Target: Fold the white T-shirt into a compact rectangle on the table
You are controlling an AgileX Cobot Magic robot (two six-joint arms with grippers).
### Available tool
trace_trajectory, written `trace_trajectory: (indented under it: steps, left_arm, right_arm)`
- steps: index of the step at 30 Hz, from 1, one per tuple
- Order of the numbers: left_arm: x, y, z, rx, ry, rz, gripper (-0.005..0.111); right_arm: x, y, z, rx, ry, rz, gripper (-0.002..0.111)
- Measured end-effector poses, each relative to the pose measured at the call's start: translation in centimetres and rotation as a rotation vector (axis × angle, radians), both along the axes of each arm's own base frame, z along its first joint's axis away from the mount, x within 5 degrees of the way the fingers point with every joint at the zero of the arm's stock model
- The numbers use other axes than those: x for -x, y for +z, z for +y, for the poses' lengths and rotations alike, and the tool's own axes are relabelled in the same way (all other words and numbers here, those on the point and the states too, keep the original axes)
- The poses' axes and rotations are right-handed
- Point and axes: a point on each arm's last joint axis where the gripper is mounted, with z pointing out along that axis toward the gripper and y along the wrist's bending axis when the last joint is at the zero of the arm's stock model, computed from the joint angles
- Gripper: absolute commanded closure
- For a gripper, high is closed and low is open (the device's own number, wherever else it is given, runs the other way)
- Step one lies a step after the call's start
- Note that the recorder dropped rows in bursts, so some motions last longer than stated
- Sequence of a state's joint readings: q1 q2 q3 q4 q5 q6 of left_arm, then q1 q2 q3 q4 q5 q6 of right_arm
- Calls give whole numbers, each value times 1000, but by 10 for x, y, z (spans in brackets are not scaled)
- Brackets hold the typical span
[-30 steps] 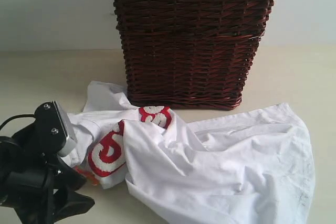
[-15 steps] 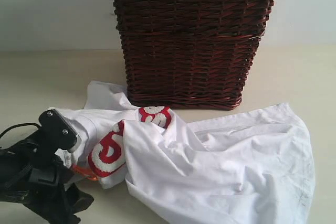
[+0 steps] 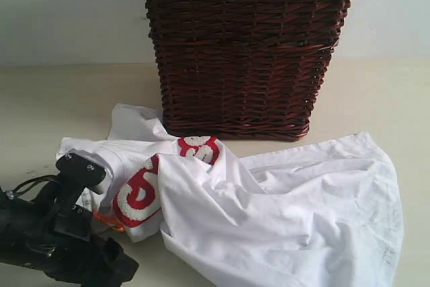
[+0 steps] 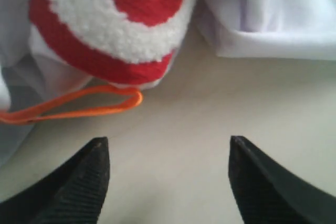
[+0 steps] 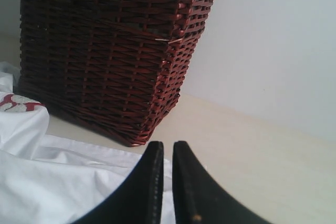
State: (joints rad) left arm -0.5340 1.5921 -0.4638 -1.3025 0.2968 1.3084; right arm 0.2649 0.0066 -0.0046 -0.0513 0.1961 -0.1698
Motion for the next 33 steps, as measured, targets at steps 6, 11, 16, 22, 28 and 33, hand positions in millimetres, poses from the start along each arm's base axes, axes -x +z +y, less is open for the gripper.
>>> trace_trajectory:
  steps: [6, 11, 16, 22, 28, 33]
  left_arm:
    - [-16, -7, -9, 29, 84, 25, 44]
    - [-37, 5, -21, 87, 129, -22, 51]
    - [-45, 11, -24, 86, 126, -67, 71]
    - [-45, -3, -25, 63, 109, -28, 98]
    - [-46, -13, -25, 44, 105, -3, 107]
    - [-46, 6, -25, 68, 77, -68, 107]
  right_arm:
    - [0, 0, 0, 0, 0, 0, 99]
    - [0, 0, 0, 0, 0, 0, 99]
    - [0, 0, 0, 0, 0, 0, 99]
    - [0, 0, 0, 0, 0, 0, 99]
    - [0, 0, 0, 0, 0, 0, 99]
    - [0, 0, 0, 0, 0, 0, 99]
